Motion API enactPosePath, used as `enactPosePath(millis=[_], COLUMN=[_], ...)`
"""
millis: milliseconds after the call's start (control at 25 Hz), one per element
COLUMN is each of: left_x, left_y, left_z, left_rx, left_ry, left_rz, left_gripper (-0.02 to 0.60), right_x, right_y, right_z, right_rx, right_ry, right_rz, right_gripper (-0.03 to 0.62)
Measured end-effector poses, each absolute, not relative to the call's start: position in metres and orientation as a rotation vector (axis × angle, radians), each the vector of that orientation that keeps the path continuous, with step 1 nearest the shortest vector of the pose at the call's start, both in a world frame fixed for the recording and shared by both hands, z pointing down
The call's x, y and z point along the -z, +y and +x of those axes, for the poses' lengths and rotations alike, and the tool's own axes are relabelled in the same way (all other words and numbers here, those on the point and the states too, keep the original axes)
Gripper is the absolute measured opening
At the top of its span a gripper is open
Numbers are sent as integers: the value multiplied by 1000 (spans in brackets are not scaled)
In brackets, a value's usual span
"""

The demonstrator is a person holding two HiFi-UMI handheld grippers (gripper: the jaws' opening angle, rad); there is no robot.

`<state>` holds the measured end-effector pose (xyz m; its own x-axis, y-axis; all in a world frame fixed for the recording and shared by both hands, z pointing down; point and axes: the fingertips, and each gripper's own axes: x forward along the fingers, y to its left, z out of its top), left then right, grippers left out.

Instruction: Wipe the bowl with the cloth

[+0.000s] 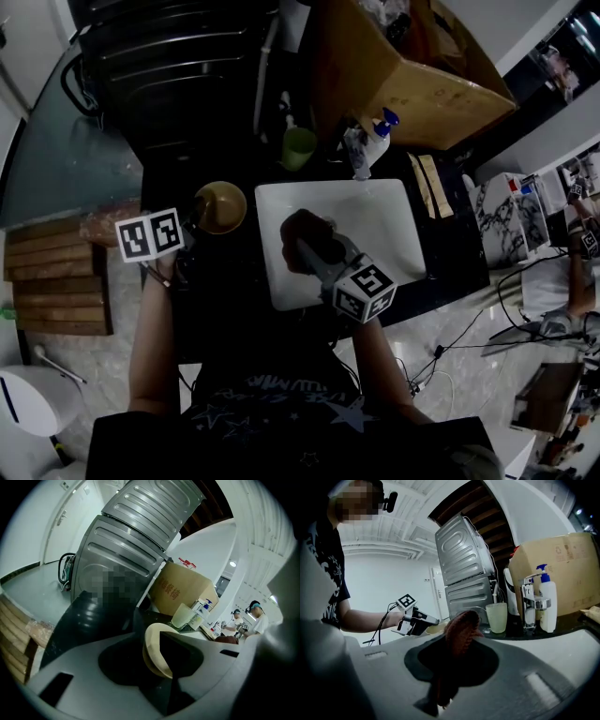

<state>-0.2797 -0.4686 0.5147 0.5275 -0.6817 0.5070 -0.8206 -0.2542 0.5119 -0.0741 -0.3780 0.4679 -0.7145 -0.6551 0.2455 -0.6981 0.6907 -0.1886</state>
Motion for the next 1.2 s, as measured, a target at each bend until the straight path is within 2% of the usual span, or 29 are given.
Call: enactPosePath(millis=[520,1200], left_x=[-457,-429], left_y=[-400,-256], left_z=[-289,-158], left_rx=[-179,-122], left_ry=[-1572,-1747], left_rz=[2009,1993], left_gripper=[109,109], right_x=[-453,-426], right_y=[-351,-254], right_z=[-33,53], right_rx=[-396,-348], right_ry=[-2829,-2955], right_rz=[999,734], right_gripper=[57,57])
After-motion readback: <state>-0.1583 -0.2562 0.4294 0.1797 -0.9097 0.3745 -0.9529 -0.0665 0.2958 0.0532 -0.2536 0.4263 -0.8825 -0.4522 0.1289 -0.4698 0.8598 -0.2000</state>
